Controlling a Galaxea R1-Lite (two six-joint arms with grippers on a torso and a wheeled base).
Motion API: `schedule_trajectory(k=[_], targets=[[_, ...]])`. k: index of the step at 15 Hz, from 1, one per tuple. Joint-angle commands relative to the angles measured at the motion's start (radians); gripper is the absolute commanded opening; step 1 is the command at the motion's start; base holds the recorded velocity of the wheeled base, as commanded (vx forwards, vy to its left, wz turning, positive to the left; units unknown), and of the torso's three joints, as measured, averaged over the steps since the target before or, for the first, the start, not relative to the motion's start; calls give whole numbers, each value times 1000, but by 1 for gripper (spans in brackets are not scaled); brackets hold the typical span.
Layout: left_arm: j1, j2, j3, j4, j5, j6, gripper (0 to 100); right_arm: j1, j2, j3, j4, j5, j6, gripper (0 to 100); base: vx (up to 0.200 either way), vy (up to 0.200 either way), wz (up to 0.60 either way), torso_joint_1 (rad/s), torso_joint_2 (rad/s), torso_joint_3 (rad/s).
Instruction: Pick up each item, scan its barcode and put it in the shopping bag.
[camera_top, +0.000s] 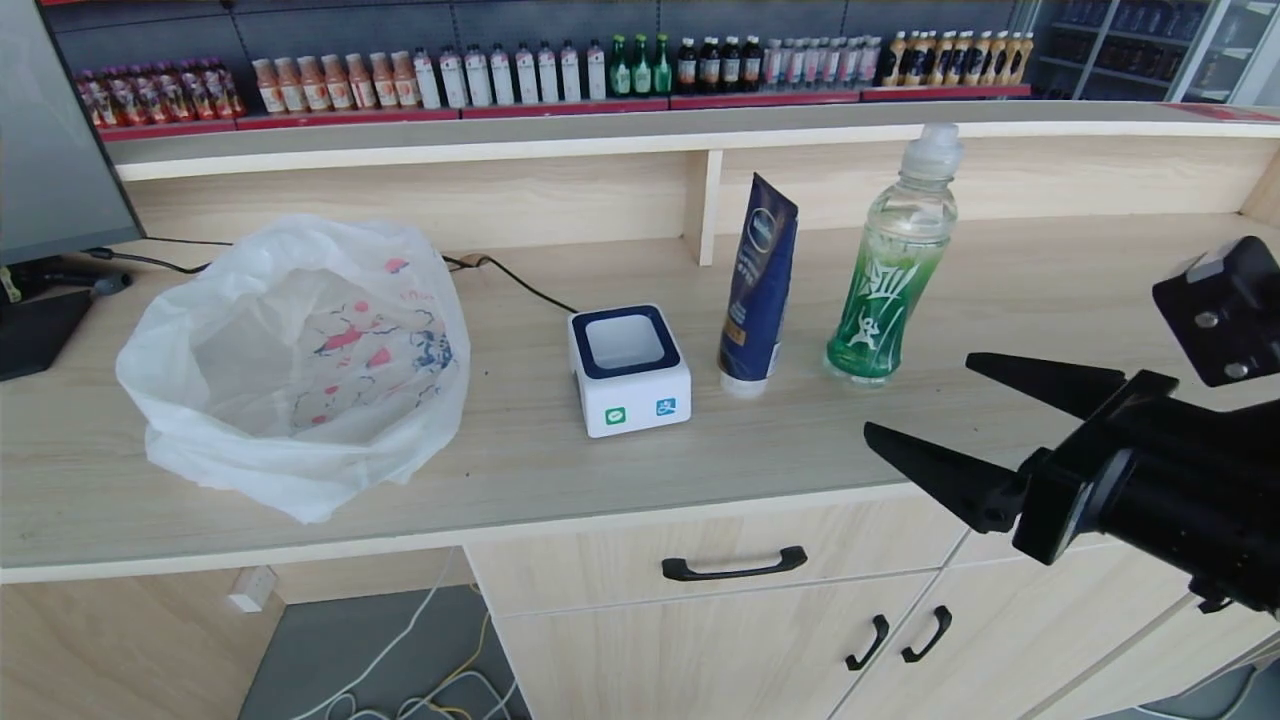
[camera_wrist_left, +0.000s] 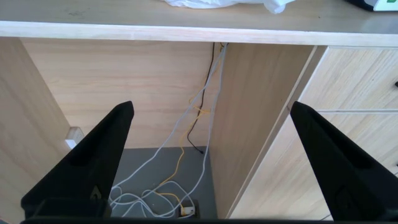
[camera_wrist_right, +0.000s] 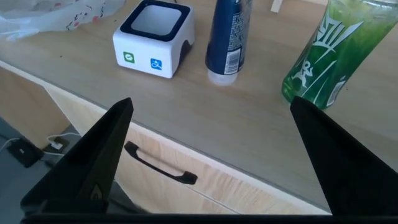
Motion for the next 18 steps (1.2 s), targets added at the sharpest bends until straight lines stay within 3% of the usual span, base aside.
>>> schedule_trajectory(k=[1, 3, 8, 12, 18], targets=[[0, 0, 0, 0, 0, 0, 100, 15, 41, -16, -2, -9, -1, 100, 0, 0, 0, 0, 0, 0], [0, 0, 0, 0, 0, 0, 100, 40, 70, -60, -36, -84, 2, 100, 0, 0, 0, 0, 0, 0], [0, 0, 0, 0, 0, 0, 100, 103, 208, -118, -145, -86, 97, 100, 0, 0, 0, 0, 0, 0], [0, 0, 0, 0, 0, 0, 100, 109, 363, -140, -409, -133, 117, 100, 0, 0, 0, 0, 0, 0], [0, 0, 0, 0, 0, 0, 100, 107, 458, -276, -417, -210, 106, 100, 0, 0, 0, 0, 0, 0]])
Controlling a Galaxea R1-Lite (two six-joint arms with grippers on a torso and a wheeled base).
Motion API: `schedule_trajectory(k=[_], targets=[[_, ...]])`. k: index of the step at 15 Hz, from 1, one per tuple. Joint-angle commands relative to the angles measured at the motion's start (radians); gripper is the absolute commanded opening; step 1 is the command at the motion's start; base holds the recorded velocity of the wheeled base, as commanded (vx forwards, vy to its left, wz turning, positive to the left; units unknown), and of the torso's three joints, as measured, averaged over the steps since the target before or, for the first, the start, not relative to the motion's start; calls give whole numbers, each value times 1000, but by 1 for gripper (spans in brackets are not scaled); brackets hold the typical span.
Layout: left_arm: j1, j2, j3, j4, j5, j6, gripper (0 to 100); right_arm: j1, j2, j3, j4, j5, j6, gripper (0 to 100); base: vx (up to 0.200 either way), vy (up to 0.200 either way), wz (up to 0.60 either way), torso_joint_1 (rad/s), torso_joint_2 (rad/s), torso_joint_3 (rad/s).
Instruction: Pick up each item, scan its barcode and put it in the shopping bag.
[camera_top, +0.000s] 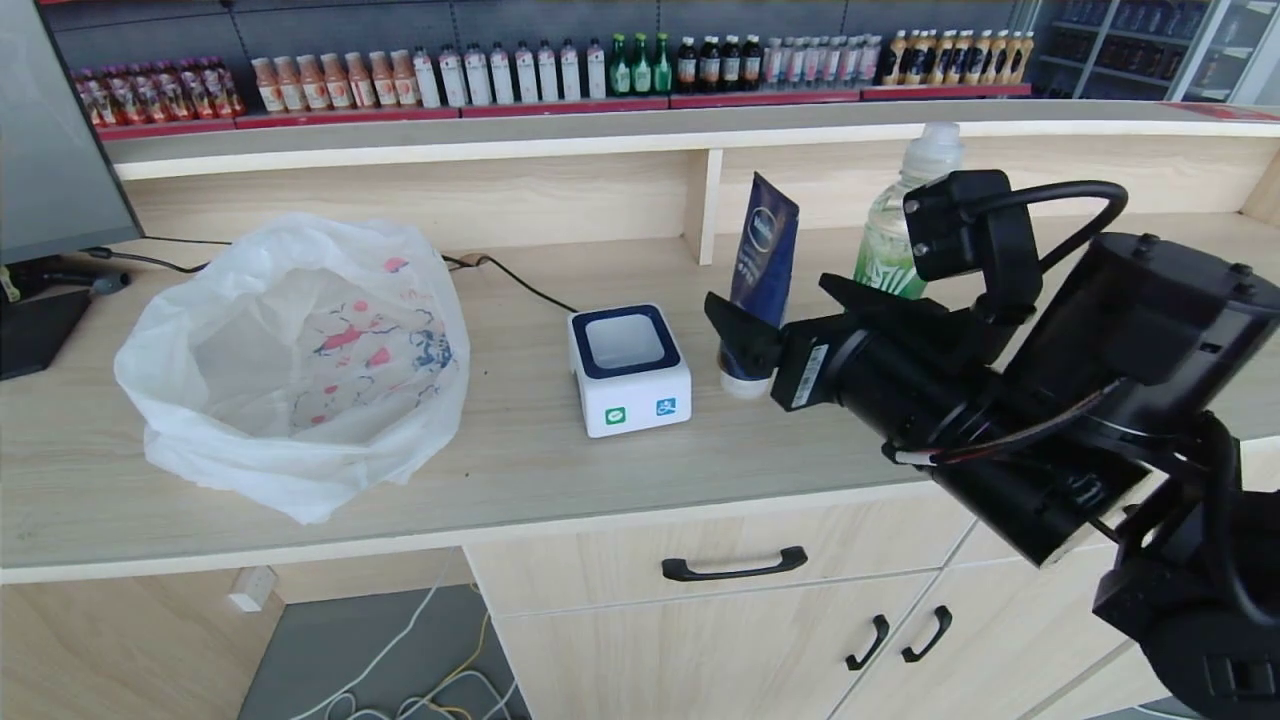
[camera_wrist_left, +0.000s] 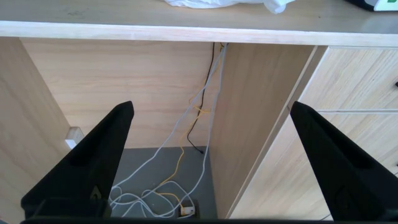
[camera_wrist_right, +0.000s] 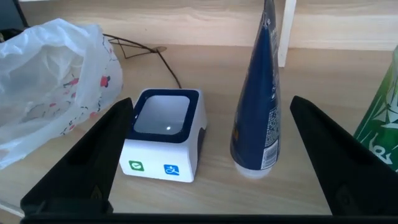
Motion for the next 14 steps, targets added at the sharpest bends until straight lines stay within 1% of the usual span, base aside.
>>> schedule_trajectory(k=[1, 3, 4, 8, 10, 12, 14], targets=[[1, 0, 0, 0, 0, -1, 100, -8, 44, -49, -4, -22, -12, 100, 0, 0, 0, 0, 0, 0], [1, 0, 0, 0, 0, -1, 100, -11, 55, -69, -20, -68, -12, 100, 0, 0, 0, 0, 0, 0], [1, 0, 0, 0, 0, -1, 100, -13, 62, -72, -23, -73, -11, 100, 0, 0, 0, 0, 0, 0], [1, 0, 0, 0, 0, -1, 100, -31, 87, -82, -55, -74, -28, 100, 0, 0, 0, 0, 0, 0], [1, 0, 0, 0, 0, -1, 100, -74, 116, -81, -141, -71, -60, 100, 0, 0, 0, 0, 0, 0], [1, 0, 0, 0, 0, -1, 100, -80, 145, -82, -190, -67, -69, 100, 0, 0, 0, 0, 0, 0], [-1, 0, 0, 0, 0, -1, 100, -65, 159, -93, -191, -65, -86, 100, 0, 0, 0, 0, 0, 0]])
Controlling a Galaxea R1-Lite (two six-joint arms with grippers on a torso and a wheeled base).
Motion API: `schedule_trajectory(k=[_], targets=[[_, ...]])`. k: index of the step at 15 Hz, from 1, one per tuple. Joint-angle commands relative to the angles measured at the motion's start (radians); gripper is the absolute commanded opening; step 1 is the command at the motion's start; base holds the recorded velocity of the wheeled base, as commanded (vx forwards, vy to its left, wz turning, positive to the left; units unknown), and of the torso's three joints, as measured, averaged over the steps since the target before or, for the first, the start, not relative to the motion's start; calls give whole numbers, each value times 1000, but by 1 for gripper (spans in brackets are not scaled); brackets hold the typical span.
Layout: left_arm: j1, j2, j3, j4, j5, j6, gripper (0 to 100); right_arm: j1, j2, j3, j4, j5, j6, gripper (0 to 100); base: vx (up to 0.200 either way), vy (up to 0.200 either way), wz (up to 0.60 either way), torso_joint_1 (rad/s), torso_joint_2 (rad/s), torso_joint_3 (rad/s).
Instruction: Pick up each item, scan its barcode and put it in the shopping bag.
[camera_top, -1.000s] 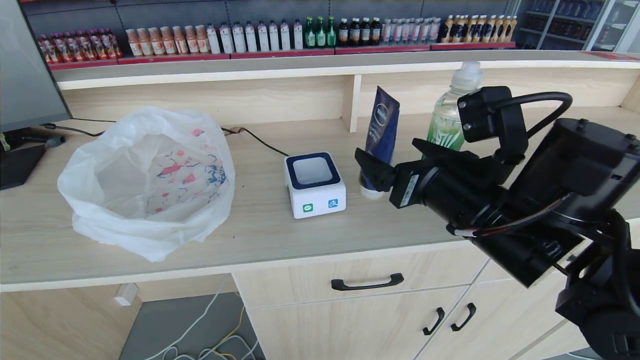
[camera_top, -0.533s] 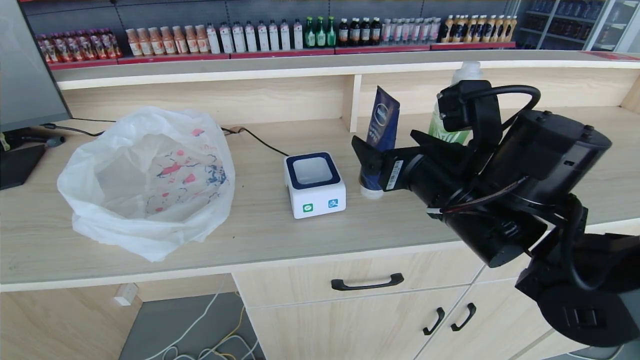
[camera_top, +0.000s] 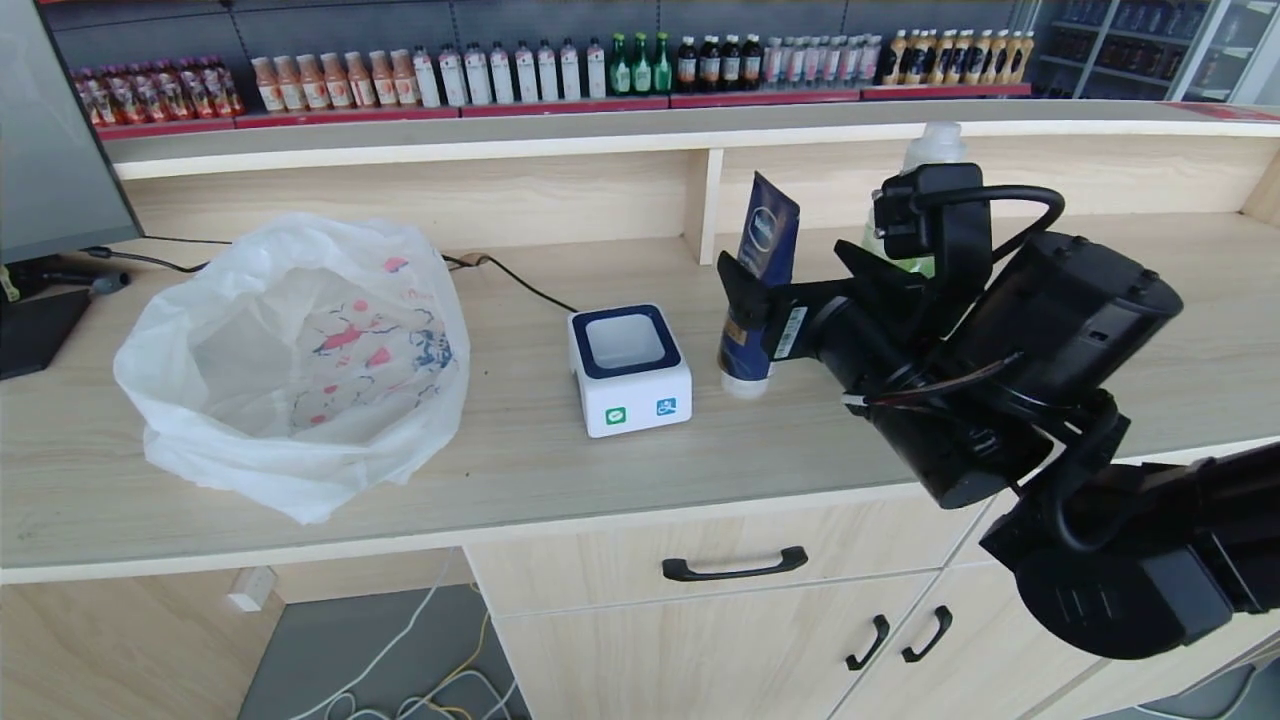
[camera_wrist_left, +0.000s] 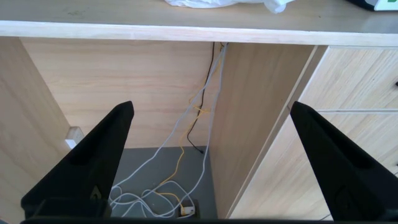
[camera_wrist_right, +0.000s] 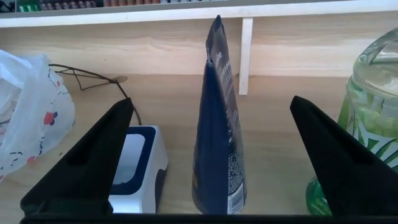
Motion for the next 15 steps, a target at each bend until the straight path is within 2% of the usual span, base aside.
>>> schedule_trajectory(k=[1, 12, 15], targets=[[1, 0, 0, 0, 0, 0, 100, 3, 22, -13, -1, 1, -6, 100, 0, 0, 0, 0, 0, 0], [1, 0, 0, 0, 0, 0, 100, -23, 113, -88, -12, 12, -8, 100, 0, 0, 0, 0, 0, 0], [1, 0, 0, 0, 0, 0, 100, -71, 148, -141, -12, 12, -8, 100, 0, 0, 0, 0, 0, 0]])
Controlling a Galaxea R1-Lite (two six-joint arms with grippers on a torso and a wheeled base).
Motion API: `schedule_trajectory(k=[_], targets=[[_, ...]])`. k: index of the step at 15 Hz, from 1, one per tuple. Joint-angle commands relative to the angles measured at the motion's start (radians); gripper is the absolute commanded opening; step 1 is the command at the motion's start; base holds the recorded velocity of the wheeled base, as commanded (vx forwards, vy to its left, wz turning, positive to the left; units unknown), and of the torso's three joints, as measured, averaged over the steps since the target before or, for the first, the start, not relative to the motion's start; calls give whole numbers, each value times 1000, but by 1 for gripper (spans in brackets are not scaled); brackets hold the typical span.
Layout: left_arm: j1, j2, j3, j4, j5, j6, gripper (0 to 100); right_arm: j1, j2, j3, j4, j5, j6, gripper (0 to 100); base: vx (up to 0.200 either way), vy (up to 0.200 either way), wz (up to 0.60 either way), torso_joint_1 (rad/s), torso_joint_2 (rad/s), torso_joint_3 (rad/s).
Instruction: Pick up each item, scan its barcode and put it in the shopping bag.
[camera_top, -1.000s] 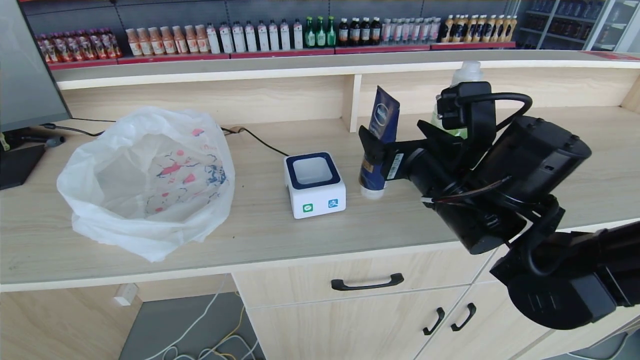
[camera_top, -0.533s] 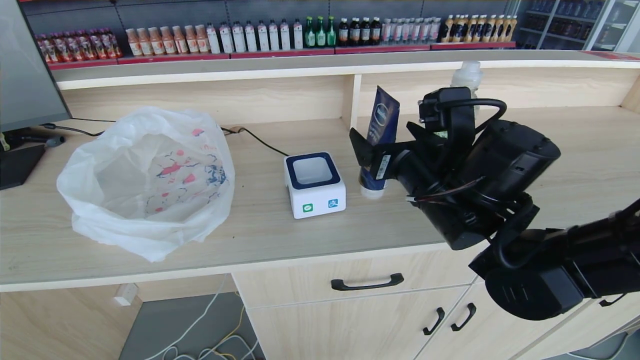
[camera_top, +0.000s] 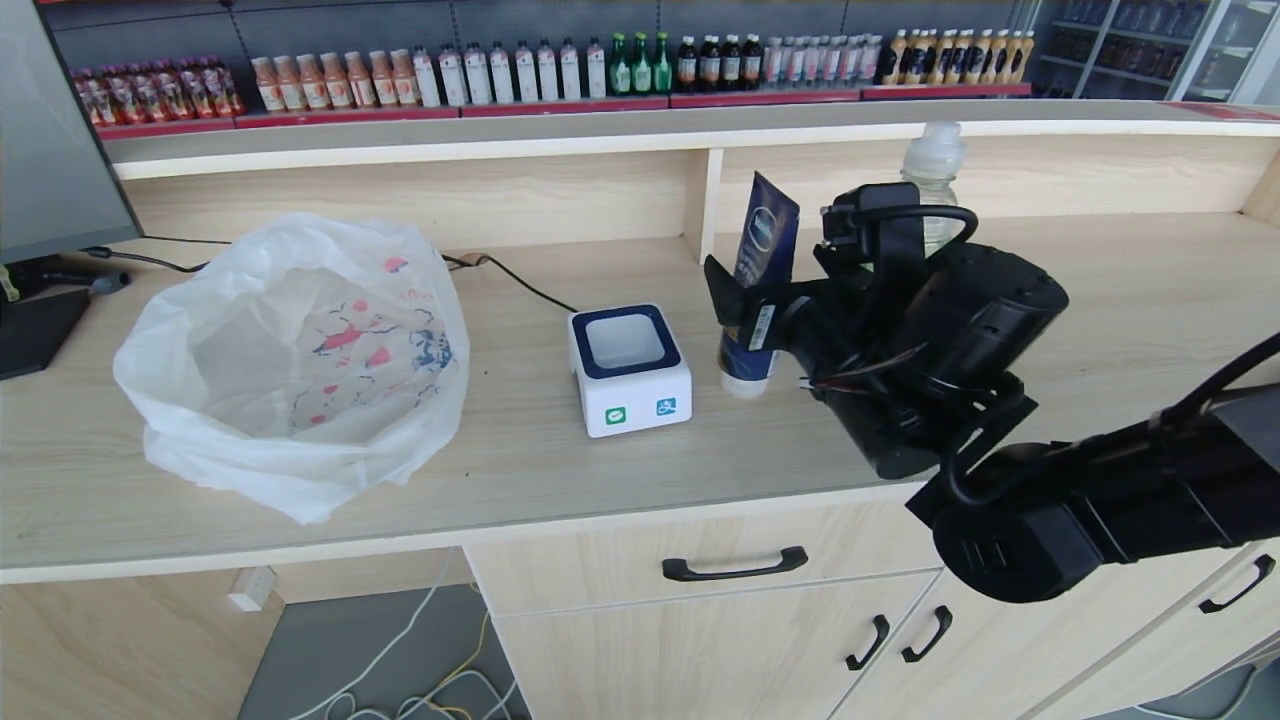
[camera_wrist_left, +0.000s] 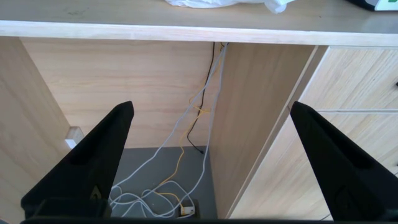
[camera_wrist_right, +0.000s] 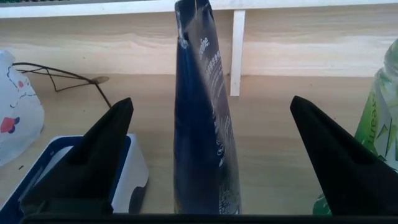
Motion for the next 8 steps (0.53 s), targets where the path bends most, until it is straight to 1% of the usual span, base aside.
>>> schedule_trajectory(k=[1, 4, 8], targets=[[-2, 0, 0, 0, 0, 0, 100, -29, 29, -37, 1, 0, 0, 100, 0, 0, 0, 0, 0, 0], [0, 0, 0, 0, 0, 0, 100, -34, 72, -91, 3, 2, 0, 100, 0, 0, 0, 0, 0, 0], [0, 0, 0, 0, 0, 0, 100, -47, 94, -100, 3, 2, 0, 100, 0, 0, 0, 0, 0, 0]])
